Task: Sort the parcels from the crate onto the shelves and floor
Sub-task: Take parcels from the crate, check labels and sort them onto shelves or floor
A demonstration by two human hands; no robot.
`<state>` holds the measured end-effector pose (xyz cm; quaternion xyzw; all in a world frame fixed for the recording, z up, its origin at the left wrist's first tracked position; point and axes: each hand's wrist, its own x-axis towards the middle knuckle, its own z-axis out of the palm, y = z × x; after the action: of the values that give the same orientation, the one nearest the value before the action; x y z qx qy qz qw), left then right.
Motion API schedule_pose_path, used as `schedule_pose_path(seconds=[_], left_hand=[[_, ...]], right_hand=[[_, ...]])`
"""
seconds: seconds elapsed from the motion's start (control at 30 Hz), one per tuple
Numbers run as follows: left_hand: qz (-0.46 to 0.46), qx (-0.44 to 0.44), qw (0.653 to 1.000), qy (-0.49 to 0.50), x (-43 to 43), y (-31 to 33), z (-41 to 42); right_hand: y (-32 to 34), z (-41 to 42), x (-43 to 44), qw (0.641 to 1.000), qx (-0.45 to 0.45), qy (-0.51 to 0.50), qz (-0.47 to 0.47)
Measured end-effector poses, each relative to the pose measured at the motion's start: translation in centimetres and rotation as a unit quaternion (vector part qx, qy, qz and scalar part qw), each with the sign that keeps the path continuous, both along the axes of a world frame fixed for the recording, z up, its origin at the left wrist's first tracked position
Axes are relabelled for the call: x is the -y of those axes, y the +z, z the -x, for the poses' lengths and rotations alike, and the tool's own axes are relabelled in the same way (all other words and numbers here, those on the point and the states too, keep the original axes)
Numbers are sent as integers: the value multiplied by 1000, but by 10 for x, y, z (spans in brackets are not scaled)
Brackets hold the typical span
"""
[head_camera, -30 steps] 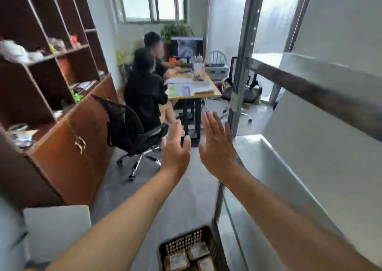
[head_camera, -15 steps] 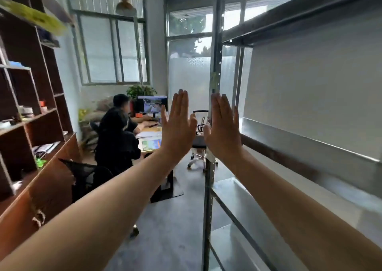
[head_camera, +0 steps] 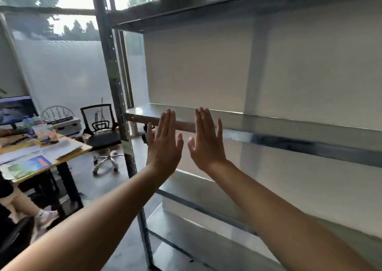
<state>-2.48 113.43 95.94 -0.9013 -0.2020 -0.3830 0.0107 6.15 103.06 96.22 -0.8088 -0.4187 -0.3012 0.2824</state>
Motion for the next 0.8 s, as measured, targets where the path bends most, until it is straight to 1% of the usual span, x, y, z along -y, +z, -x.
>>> schedule_pose_path(seconds=[0.17, 0.23, 0.37, 0.47, 0.6, 0.8], left_hand=[[21, 21, 991, -129, 84, 4, -45], [27, 25, 985, -168, 121, 5, -57], [26, -4, 972, -232, 207, 3, -79], [16, -25, 959, -282, 288, 0, -92], [12, -50, 932, -358, 418, -13, -95], [8, -76, 869, -489, 612, -34, -70]], right_hand=[[-2, -26, 99, 992, 15, -123, 0], [3, -30, 143, 985, 18, -168, 17], [12, -28, 244, 967, 4, -254, 30], [8, -18, 336, 948, -3, -313, 48], [-7, 4, 474, 909, -49, -406, 81], [-24, 71, 659, 819, -91, -562, 68]])
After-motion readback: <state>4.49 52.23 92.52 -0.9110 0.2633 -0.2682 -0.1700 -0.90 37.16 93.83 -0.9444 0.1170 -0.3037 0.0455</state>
